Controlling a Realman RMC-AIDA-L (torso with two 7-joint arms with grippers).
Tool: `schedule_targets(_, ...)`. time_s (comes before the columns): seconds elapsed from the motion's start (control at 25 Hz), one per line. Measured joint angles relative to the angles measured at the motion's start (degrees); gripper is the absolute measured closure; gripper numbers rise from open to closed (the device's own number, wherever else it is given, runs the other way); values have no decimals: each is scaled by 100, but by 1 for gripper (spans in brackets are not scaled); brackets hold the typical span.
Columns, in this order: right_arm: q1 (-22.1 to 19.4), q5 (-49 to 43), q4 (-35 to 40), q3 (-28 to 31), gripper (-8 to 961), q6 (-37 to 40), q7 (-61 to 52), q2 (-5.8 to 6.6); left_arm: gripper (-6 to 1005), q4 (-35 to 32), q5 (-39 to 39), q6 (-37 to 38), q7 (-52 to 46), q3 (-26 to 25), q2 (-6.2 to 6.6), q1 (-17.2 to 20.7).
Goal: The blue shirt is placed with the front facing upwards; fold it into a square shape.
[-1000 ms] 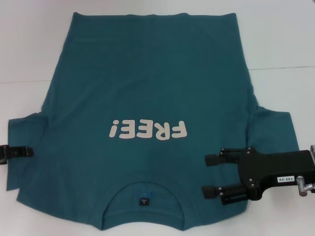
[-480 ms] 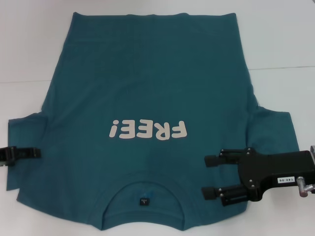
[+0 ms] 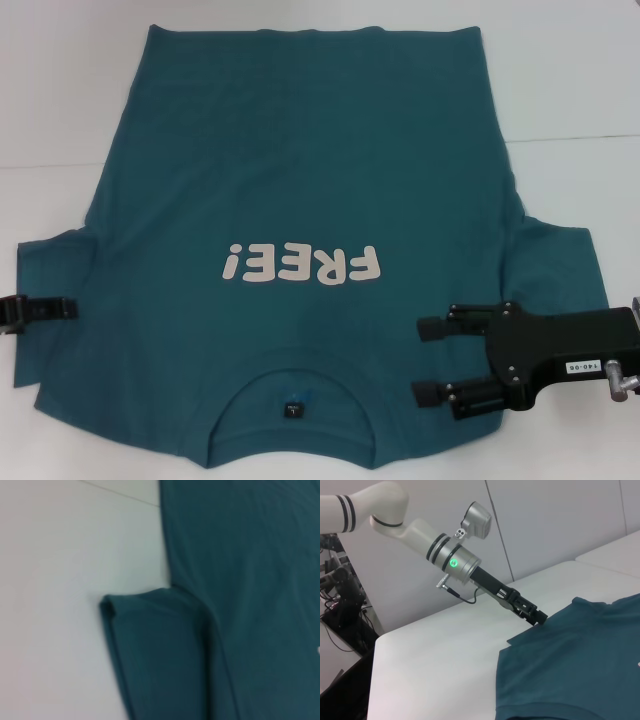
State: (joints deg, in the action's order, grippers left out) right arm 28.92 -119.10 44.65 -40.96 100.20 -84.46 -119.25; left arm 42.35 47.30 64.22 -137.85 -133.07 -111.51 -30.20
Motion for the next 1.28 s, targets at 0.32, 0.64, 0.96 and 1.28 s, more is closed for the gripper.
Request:
schedule_targets(0.32,-9,1,0,0,29,0,-34,1,63,-28,-27,-316,-4,0,-16,76)
schedule_targets(0.64,11,1,0,-6,29,-1,-72,-1,63,-210,-166,-373,14,-5,-20,-17)
schedule_targets(0.96,45,1,0,-42,29,-1,-87,5,63,-256,-173,-314,38,8,-40,-103)
schedule_targets(1.28,45,1,0,-44,30,-10,-88,17,65,-265,-161,-278,46,15,-42,-167)
